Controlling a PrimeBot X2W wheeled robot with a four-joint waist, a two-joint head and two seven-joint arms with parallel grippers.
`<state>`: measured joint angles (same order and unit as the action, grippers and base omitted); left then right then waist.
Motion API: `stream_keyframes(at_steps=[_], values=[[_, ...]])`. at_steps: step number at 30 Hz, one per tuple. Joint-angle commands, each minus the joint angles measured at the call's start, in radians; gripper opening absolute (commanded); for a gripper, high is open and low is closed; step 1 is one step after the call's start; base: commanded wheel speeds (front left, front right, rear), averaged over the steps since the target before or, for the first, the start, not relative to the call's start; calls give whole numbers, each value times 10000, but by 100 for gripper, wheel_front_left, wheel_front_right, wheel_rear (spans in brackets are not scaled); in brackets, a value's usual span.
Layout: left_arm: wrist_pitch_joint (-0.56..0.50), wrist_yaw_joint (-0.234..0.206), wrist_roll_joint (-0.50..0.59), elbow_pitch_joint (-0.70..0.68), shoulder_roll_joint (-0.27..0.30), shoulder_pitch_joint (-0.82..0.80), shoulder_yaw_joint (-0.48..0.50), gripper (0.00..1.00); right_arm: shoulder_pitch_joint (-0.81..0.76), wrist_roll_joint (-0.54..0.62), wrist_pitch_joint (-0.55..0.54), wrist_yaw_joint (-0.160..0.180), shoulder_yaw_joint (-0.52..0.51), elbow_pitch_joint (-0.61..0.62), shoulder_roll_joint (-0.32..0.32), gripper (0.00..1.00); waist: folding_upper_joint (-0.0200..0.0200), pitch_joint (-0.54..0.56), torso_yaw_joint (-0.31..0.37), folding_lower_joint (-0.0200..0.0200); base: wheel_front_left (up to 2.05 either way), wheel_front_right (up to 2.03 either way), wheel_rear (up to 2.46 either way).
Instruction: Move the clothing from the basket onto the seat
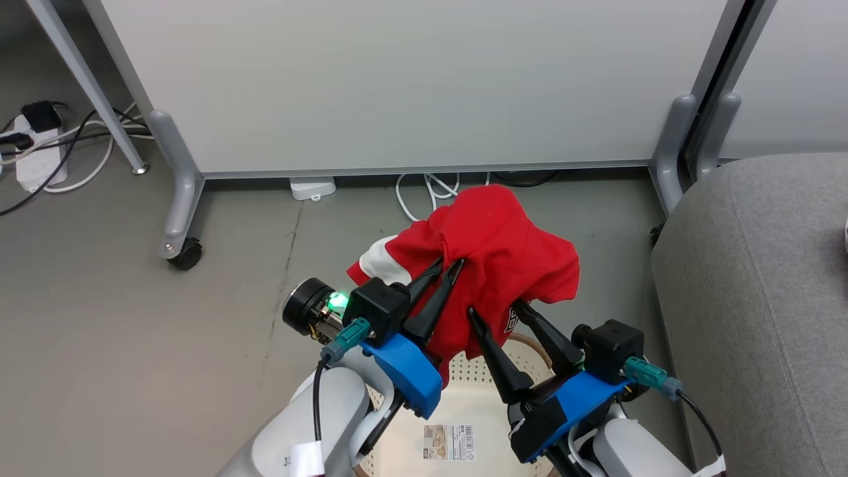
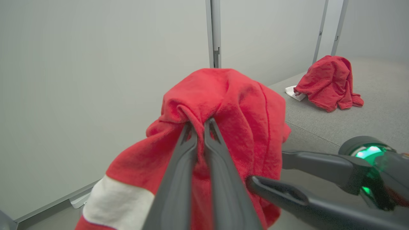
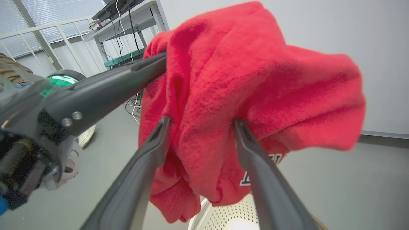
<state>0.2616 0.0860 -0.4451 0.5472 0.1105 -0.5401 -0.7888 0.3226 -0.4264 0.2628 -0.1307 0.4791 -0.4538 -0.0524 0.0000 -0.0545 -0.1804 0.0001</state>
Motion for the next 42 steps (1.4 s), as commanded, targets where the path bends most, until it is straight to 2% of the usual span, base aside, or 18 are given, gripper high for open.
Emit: stream_keyframes(at_steps=[1, 6, 14, 15, 16, 17, 36, 37, 38, 42], values=[[50, 7, 70, 14, -16, -173, 1, 0, 111, -100, 30, -1, 26, -69, 25, 100, 0, -4, -12, -1, 0, 0, 0], [50, 112, 139, 15, -160, -102, -127, 0, 267, -936, 30, -1, 131, -353, 26, 100, 0, -26, -83, -1, 0, 0, 0], [50, 264, 157, 34, -361, -54, -347, 0, 625, -1176, 30, -1, 365, -690, 18, 100, 0, -58, -178, -1, 0, 0, 0], [50, 273, 157, 47, -378, -50, -362, 0, 650, -1212, 30, -1, 361, -724, 17, 95, 0, -50, -189, -1, 0, 0, 0], [50, 290, 157, 60, -393, -49, -379, 0, 676, -1221, 30, -1, 333, -747, 17, 30, 0, -41, -200, -1, 0, 0, 0], [50, 293, 156, 75, -408, -45, -389, 0, 671, -1246, 30, -1, 270, -795, 17, 0, 0, -29, -206, -1, 0, 0, 0], [49, 331, 354, 311, -467, 37, -206, 0, 553, -1118, 30, -1, 334, -617, 20, 0, 0, 48, -143, -1, 0, 0, 0], [52, 224, 450, 223, -465, -51, -131, 46, 560, -1107, 30, -1, 322, -610, 20, 0, 0, 36, -146, -1, 0, 0, 0], [50, 218, 443, 263, -463, -34, -125, 100, 565, -1076, 30, -1, 317, -605, 18, 0, 0, 31, -145, -1, 0, 0, 0], [50, 175, 663, 210, -467, -18, -73, 100, 534, -986, 30, -1, 345, -622, 20, 0, 0, 46, -147, -1, 0, 0, 0]])
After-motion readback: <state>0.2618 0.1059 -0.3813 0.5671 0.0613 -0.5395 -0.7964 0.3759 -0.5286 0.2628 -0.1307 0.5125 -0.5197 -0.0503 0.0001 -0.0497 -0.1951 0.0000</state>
